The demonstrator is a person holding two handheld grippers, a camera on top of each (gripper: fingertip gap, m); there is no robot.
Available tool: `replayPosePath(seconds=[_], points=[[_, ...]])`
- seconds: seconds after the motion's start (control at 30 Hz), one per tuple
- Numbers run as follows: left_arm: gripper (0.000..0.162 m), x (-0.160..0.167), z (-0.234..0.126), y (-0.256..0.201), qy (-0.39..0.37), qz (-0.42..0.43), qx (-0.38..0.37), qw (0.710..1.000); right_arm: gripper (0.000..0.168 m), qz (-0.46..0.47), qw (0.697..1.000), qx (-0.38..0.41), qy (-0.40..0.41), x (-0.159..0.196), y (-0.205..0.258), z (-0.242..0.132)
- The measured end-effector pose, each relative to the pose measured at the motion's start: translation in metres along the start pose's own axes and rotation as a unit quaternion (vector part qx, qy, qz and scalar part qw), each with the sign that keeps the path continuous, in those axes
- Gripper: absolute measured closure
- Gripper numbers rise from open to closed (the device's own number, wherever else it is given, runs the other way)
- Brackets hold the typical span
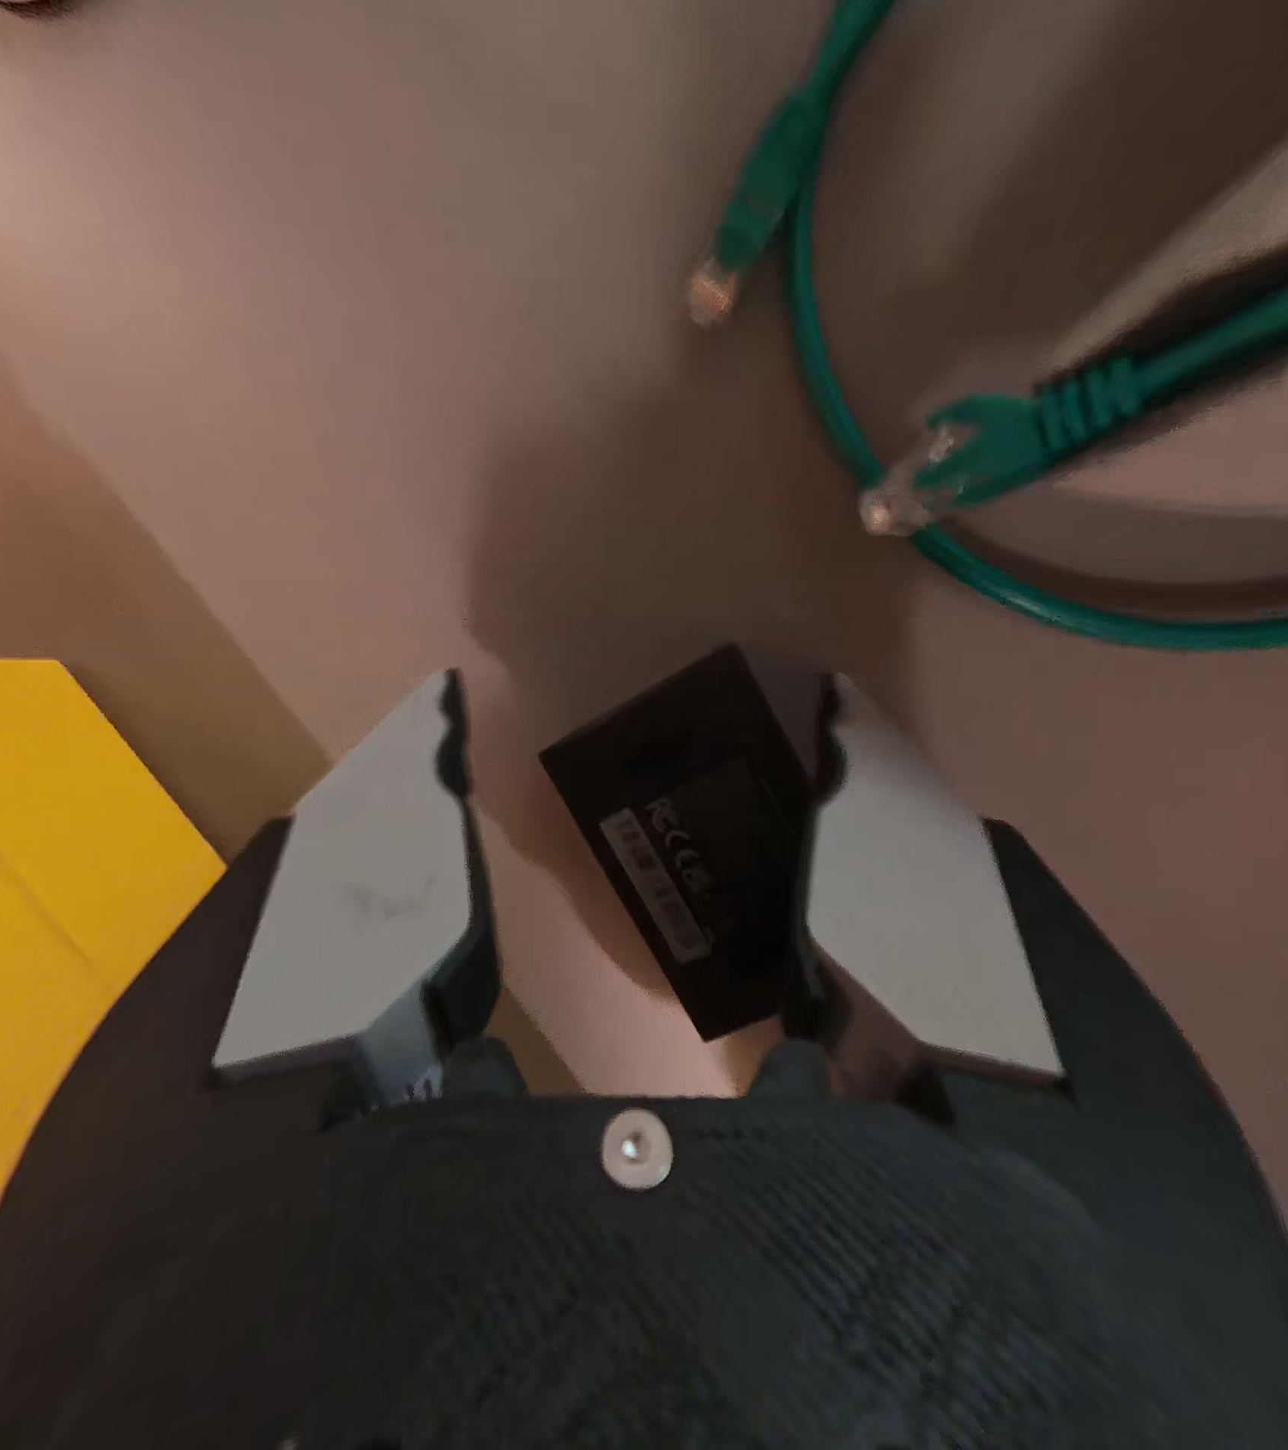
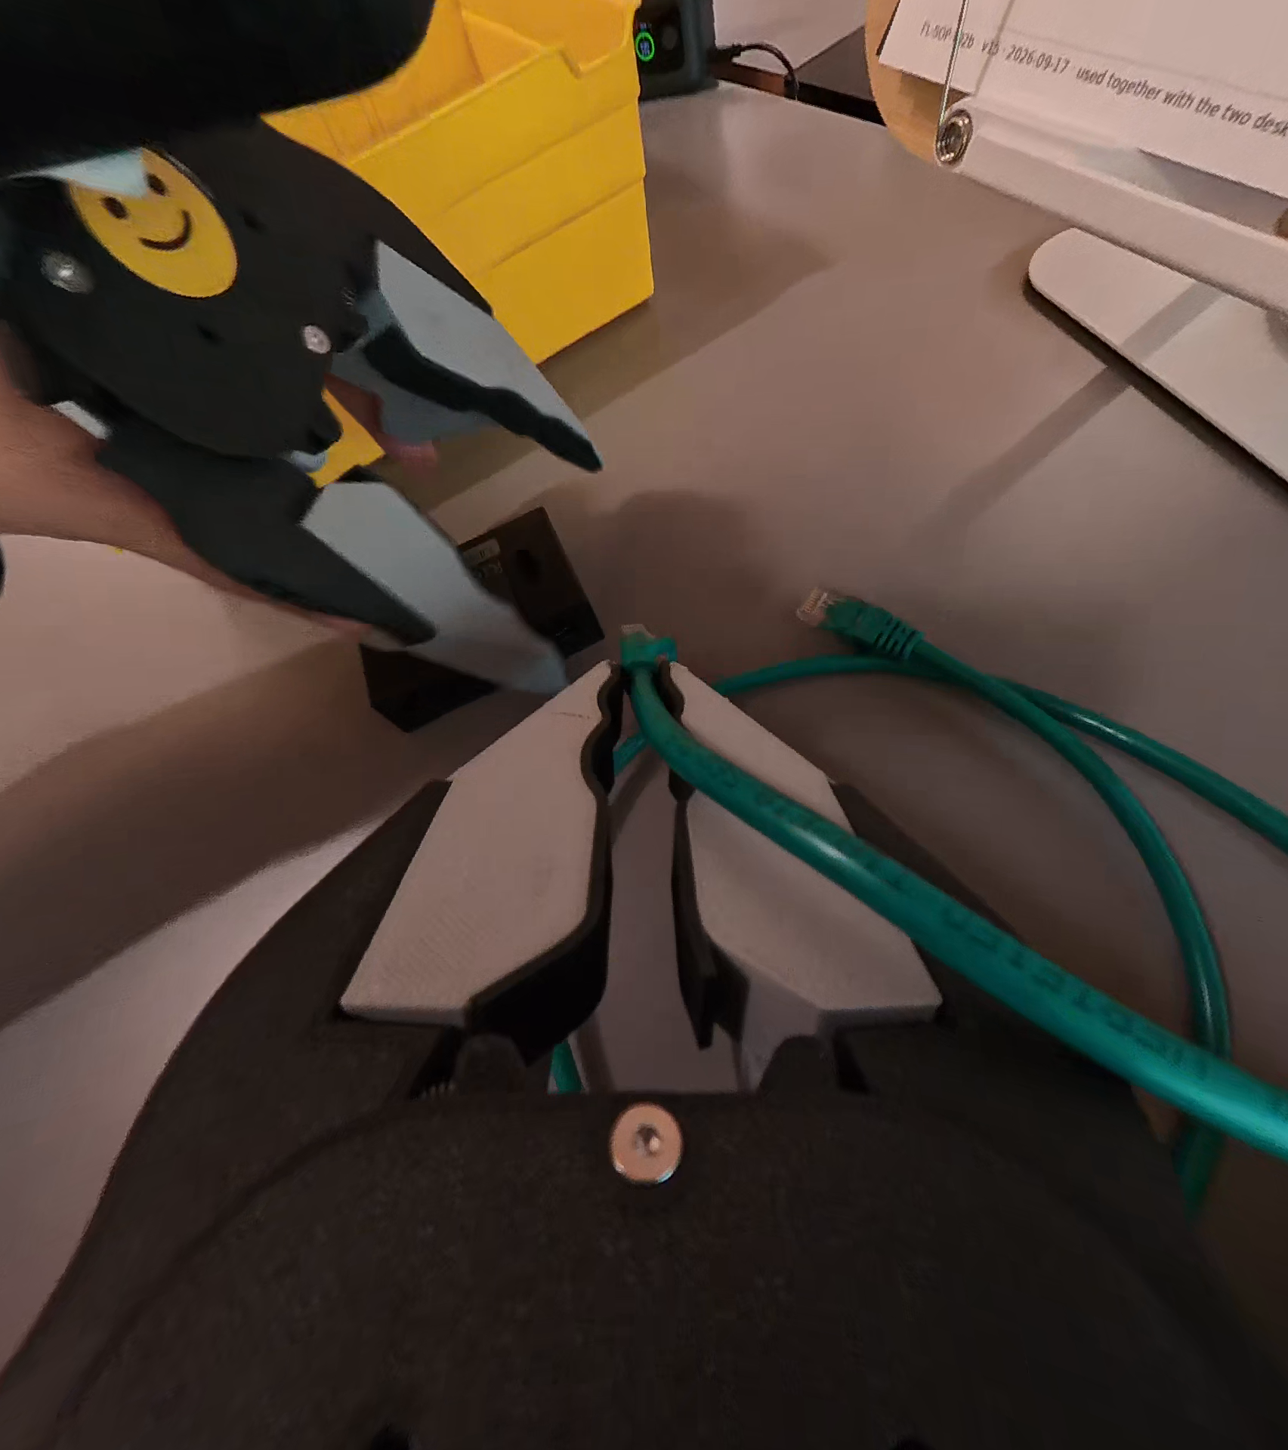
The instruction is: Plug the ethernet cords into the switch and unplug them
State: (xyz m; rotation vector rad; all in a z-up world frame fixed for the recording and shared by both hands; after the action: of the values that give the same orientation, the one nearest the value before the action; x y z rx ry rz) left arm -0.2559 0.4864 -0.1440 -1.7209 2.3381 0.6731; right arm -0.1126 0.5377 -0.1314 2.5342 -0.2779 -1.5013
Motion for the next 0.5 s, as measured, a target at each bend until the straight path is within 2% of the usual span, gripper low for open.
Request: replayPosePath(seconds=[0.03,0.07,0.1,0.17,0.27,0.3,0.4,0.5], points=[[0.093,-0.002,0.002,0.002,0.001,-0.009,0.005,1.000,0.163,0.003,1.000,-0.003,-0.004,-0.001,0.000,-0.001],[0.097,-0.003,0.004,0.002,0.006,-0.014,0.015,1.000,0.163,0.004,1.000,-0.005,-0.008,-0.001,0.000,-0.003],[0.108,-0.004,0.005,0.002,0.007,-0.020,0.023,1.000,0.163,0.005,1.000,-0.005,-0.012,-0.002,0.000,-0.004],[0.141,-0.004,0.006,0.004,0.014,-0.009,0.005,1.000,0.163,0.006,1.000,-0.008,-0.016,-0.003,0.000,-0.005],[0.149,-0.001,0.003,0.008,0.013,0.021,-0.039,0.999,0.163,0.006,1.000,-0.011,-0.020,-0.004,0.001,-0.006],[0.161,0.000,0.000,0.008,0.005,0.019,-0.039,0.999,0.163,0.006,1.000,-0.013,-0.021,-0.004,0.002,-0.006],[0.162,-0.002,-0.013,0.014,-0.026,0.001,-0.037,0.999,0.163,0.004,1.000,-0.015,-0.026,-0.006,0.003,-0.008],[0.146,-0.002,-0.025,0.021,-0.024,-0.022,-0.020,0.999,0.163,0.007,0.999,-0.019,-0.027,-0.006,0.003,-0.008]])
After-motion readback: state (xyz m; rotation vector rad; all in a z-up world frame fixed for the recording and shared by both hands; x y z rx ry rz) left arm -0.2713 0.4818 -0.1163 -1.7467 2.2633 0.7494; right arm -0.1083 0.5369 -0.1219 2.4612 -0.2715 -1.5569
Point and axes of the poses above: each gripper's, where its closed fingertips meet, z out along the fingers, x out of its underside, y = z × x across the jaws, the point moved 9 cm from there along -z, back along the fingers, and after that the axes turned 5 degrees about -x, right-handed, at the moved point
